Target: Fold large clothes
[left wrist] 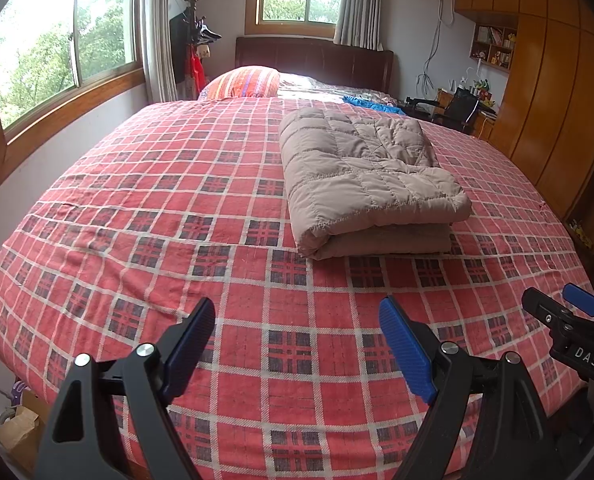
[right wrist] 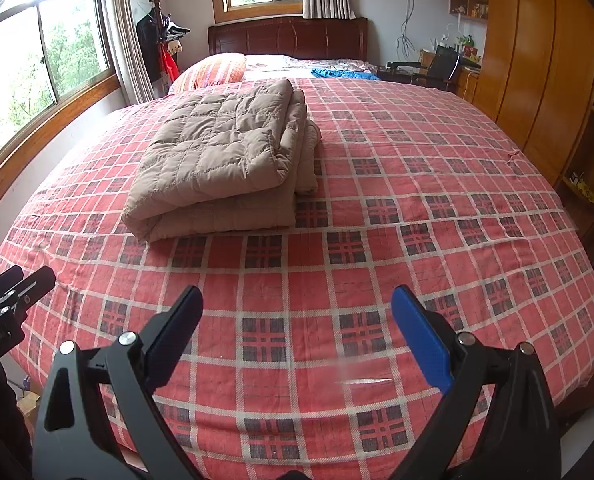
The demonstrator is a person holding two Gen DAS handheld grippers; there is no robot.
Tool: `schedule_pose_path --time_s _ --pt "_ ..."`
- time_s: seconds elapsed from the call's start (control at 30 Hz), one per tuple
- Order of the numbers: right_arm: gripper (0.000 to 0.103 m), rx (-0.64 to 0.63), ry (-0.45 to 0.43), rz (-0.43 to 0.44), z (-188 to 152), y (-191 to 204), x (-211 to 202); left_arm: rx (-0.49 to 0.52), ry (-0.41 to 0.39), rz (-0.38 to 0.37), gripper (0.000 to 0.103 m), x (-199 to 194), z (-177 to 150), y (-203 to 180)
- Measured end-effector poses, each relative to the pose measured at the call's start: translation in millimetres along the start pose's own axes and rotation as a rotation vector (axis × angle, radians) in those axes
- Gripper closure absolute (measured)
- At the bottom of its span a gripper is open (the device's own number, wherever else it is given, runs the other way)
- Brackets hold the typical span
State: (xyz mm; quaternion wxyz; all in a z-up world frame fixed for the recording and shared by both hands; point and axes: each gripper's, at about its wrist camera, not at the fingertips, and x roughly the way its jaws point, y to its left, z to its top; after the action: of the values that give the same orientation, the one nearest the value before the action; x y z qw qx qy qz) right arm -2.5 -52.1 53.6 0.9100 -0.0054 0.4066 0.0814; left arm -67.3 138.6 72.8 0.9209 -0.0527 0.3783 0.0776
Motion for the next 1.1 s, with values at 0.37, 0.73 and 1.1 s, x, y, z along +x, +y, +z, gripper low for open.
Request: schedule_pose_path --time_s 0.37,0.73,1.1 --pt "0.008 -0.011 0.014 -0.012 0.7 -0.1 2.0 0.002 0.0 0.001 0.019 0.9 -0.2 -0.2" --pt "0.008 -0.015 0.018 -0.022 3.4 -2.5 6.4 0.003 0.003 0.001 0.019 1.0 -1.4 0.7" --pt "0.008 -0.012 0.024 -0.016 3.5 -4.1 7.3 0.004 0.005 0.0 0.019 2.9 -1.7 2.8"
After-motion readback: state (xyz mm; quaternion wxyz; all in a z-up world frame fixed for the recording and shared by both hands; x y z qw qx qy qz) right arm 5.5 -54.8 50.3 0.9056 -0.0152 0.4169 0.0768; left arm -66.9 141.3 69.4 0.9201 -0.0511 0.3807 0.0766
